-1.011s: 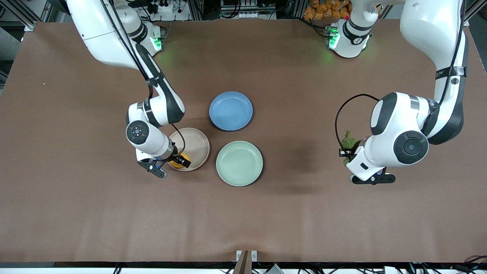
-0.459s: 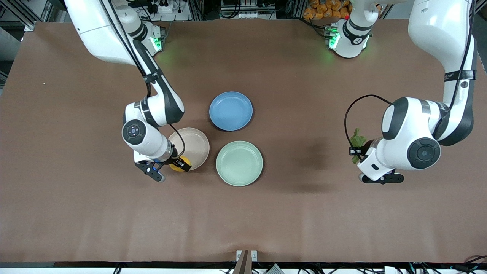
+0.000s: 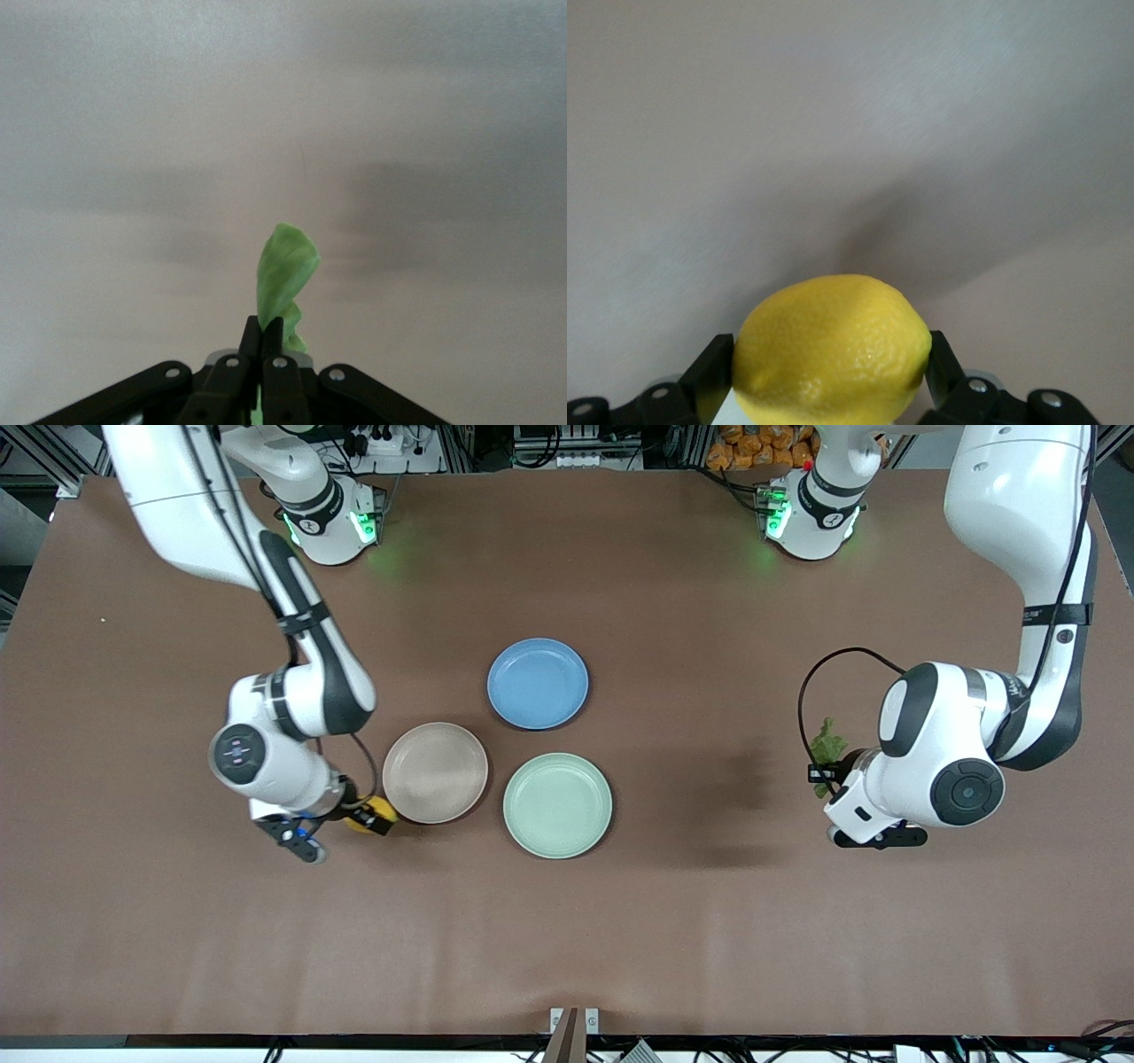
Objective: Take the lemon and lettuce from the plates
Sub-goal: 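Carry the lettuce and lemon away from the plates with both grippers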
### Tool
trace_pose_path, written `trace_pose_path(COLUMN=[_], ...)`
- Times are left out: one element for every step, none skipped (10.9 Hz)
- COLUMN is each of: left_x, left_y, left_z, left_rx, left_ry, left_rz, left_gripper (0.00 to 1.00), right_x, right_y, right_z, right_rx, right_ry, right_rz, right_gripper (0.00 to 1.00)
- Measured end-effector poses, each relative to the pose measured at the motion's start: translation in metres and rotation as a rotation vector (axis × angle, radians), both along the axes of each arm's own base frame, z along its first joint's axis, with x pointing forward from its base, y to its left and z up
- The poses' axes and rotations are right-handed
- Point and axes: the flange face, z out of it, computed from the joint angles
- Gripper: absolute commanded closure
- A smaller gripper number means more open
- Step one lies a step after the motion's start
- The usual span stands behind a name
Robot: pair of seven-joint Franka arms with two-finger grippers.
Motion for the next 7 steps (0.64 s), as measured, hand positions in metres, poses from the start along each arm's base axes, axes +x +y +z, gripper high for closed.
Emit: trace_pose_path(left_x=[0.000,0.001,0.003,0.004,0.005,0.005,0.006], left_y=[0.002,0.004,0.004,0.004,0.005,0.005,0.007], left_z=[-0.008,-0.016,-0.025,-0.033,-0.040,-0.045,-0.049], left_rx=[0.004,0.011,0.014,0.016,0.020,0.024,0.033], left_ry=[0.009,0.014,0.012,0.009,0.010,0.013,0.012], left_rz=[0.001,-0.001,-0.004,-0.006,-0.010,-0.012,-0.017], left_gripper=[0.93,0.93,0.93,0.81,0.50,0.10,0.00], right_x=[0.004,0.006,0.007,0.008,0.008,0.008,0.006], right_y=[-0.021,-0.042,-0.059,-0.075,-0.099,-0.129,-0.161], right_z=[0.000,-0.001,-0.003,-0.004,-0.006,-0.008,-0.011], right_rx=[0.000,0.000,0.001,0.002,0.003,0.007,0.012], right_ry=[-0.001,-0.001,0.007,0.015,0.018,0.024,0.028], right_rz=[0.022,0.049,0.073,0.098,0.130,0.172,0.208], right_gripper=[0.75,0.75,0.75,0.75,0.76,0.76,0.76])
